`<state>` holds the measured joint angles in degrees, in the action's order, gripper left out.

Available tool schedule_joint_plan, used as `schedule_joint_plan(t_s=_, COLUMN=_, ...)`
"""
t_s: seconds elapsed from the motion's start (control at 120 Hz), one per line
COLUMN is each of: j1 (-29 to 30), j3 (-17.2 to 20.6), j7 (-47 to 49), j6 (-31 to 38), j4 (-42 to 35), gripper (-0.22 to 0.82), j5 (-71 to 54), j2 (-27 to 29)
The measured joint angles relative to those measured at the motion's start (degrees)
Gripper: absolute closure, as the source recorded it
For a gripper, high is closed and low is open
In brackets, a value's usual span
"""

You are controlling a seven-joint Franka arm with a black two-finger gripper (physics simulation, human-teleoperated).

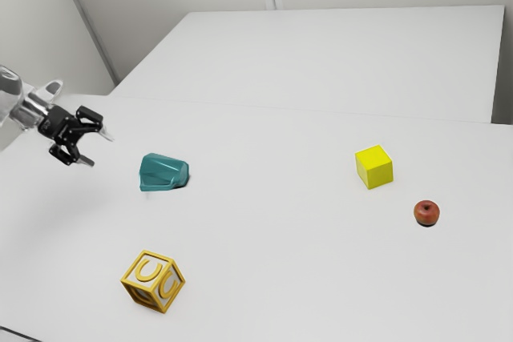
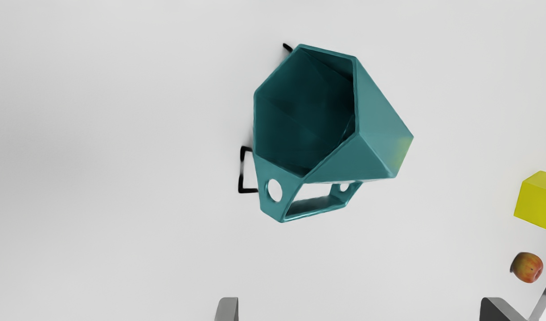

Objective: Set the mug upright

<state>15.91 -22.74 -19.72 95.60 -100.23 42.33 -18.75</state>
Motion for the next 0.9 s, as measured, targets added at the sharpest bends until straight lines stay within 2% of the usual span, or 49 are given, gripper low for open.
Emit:
schedule_joint_plan(t_s=0.067, j1=-0.53, j3=-0.44, j7=-5.62, j6=0.64, j4=1.5, gripper=0.02, j5=7.75, j2=-5.43)
schedule_joint_plan(t_s=0.158, j1=-0.64, j3=-0.73, j7=-12.53, j6=1.14, j4=1.25, gripper=0.02, j5=14.14, j2=-7.72)
schedule_joint_plan(t_s=0.342, j1=-1.26, j3=-0.81, j7=-23.57, j6=1.19, j4=-4.81, gripper=0.02, j5=23.07, j2=-8.19)
schedule_joint_plan(t_s=0.492, j1=-2.03, j3=-0.81, j7=-30.38, j6=1.17, j4=-6.06, gripper=0.02, j5=26.66, j2=-8.21)
schedule_joint_plan(t_s=0.833, j1=-4.21, j3=-0.7, j7=-40.77, j6=1.21, j4=-9.23, gripper=0.02, j5=30.3, j2=-8.25)
schedule_joint_plan(t_s=0.9, j1=-4.62, j3=-0.66, j7=-42.2, j6=1.23, j4=-9.28, gripper=0.05, j5=30.89, j2=-8.25)
